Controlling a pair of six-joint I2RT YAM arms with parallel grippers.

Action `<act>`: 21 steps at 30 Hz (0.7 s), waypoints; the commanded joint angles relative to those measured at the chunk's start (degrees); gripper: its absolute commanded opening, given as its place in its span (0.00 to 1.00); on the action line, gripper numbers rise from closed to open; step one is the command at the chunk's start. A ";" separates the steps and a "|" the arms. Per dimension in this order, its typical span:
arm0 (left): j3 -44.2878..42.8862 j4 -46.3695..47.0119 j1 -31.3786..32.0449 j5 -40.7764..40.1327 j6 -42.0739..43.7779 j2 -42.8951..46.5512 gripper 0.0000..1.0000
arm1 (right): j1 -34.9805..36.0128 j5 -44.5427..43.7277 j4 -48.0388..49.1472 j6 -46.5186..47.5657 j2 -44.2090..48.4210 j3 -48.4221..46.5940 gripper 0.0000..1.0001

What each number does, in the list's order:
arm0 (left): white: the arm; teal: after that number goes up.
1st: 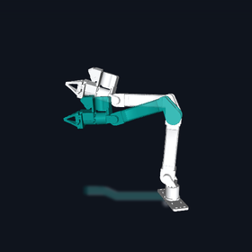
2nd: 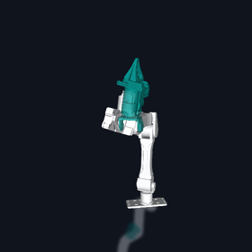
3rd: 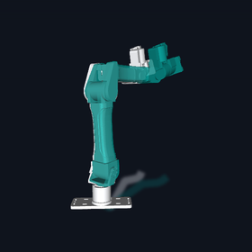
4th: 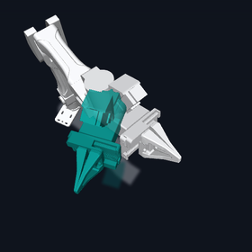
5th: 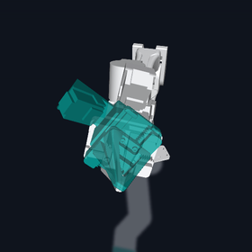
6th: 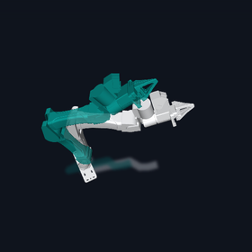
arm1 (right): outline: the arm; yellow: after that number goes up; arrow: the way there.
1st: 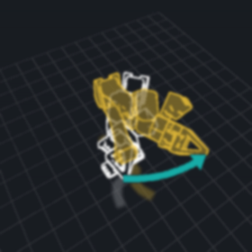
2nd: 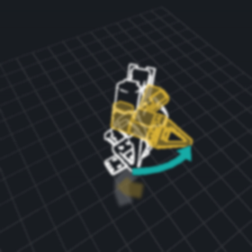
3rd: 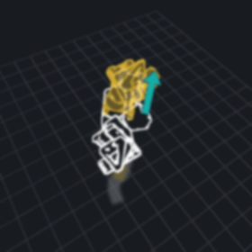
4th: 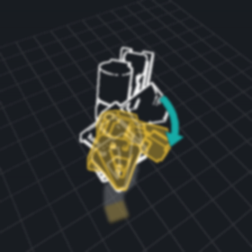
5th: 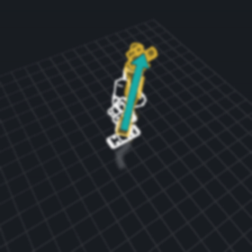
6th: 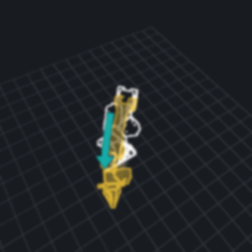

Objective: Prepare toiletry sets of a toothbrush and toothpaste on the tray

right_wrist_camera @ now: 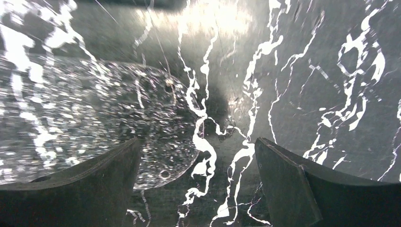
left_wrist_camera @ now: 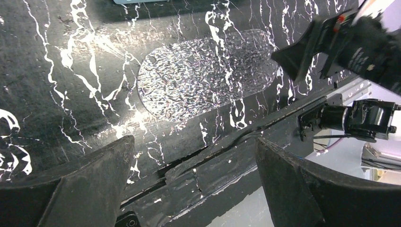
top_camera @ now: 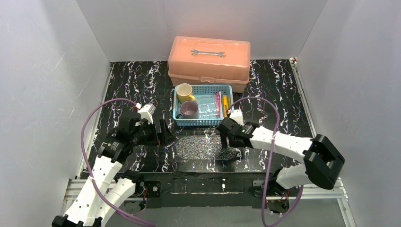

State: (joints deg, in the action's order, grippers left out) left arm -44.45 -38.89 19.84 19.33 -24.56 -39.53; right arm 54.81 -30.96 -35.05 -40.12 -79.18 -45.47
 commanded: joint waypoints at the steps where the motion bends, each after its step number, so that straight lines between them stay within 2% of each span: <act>1: 0.76 0.67 0.00 3.19 0.78 -0.37 0.98 | -0.31 -2.73 -4.15 2.92 4.48 -6.97 0.98; 11: 0.76 0.46 0.06 1.86 0.65 -0.02 0.98 | -0.40 -3.76 -6.52 7.06 3.01 -18.59 0.98; 21: 0.59 -0.13 -0.04 -0.36 0.55 0.92 0.98 | -0.40 -2.63 -5.42 9.10 -1.25 -26.84 0.91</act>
State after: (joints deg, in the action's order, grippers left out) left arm -44.29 -38.59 19.84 19.88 -24.49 -39.64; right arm 54.70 -33.19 -40.62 -32.71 -78.98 -67.83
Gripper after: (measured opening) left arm 0.983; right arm 0.924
